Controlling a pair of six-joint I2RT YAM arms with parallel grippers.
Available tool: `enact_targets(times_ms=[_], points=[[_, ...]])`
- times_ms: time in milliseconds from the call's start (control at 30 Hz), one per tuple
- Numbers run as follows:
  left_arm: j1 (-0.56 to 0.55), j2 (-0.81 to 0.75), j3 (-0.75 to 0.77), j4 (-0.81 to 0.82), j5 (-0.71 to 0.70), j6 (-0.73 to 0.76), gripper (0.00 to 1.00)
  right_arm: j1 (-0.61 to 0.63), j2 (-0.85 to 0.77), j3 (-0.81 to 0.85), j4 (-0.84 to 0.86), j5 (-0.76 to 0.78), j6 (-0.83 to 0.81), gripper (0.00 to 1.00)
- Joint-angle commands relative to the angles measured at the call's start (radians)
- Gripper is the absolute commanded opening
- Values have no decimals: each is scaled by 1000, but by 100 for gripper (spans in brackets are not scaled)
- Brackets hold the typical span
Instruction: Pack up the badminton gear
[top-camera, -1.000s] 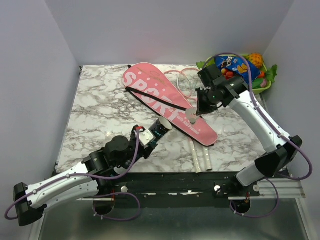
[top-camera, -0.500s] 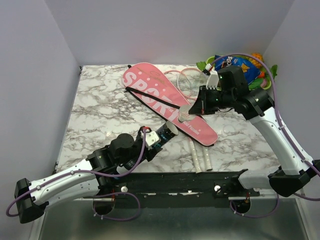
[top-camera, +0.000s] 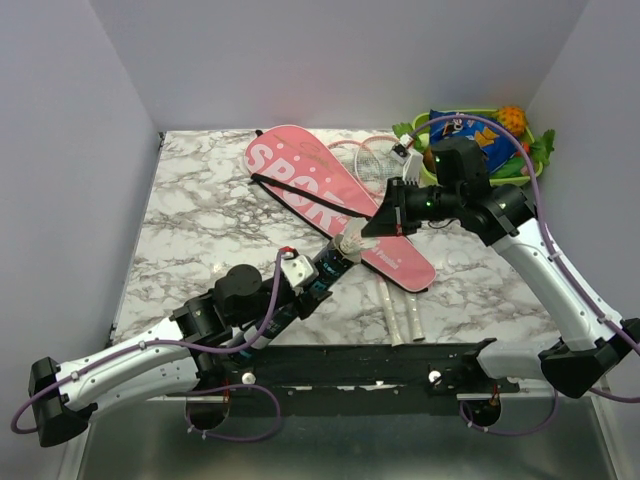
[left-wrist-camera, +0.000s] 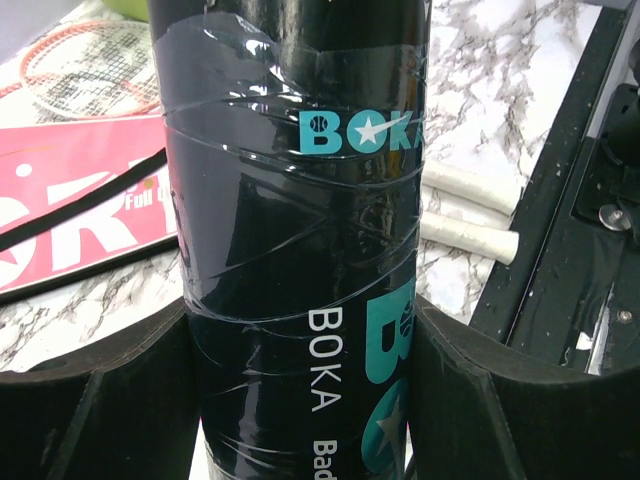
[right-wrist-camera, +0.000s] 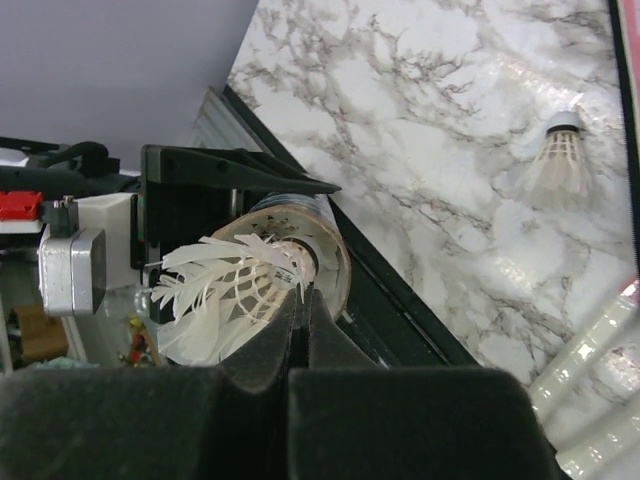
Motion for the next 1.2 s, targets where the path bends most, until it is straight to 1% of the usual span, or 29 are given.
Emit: enact_targets(times_ms=[0, 167, 267, 500, 667, 900, 1000, 1100, 1167], points=[[-6, -19, 19, 90, 19, -18, 0, -4, -13, -35, 62, -135, 26, 1], [-10, -22, 8, 104, 6, -18, 0, -3, 4, -42, 49, -207, 23, 1], [-13, -22, 3, 113, 6, -18, 0, 2, 27, -20, 1, -226, 0, 1], [-15, -5, -4, 115, 6, -18, 0, 58, 85, 3, -51, -184, -20, 1], [-16, -11, -12, 121, 5, -14, 0, 91, 128, 13, -54, -164, -19, 1], [-16, 5, -15, 133, 6, -15, 0, 181, 192, 23, -68, -89, -27, 1], [-18, 10, -18, 141, -7, -10, 0, 222, 209, 4, -51, -98, -13, 1], [-18, 13, -21, 147, -17, -6, 0, 224, 203, -35, -8, -135, 6, 1], [-18, 13, -24, 150, -15, -1, 0, 226, 200, -42, -1, -138, 16, 4]])
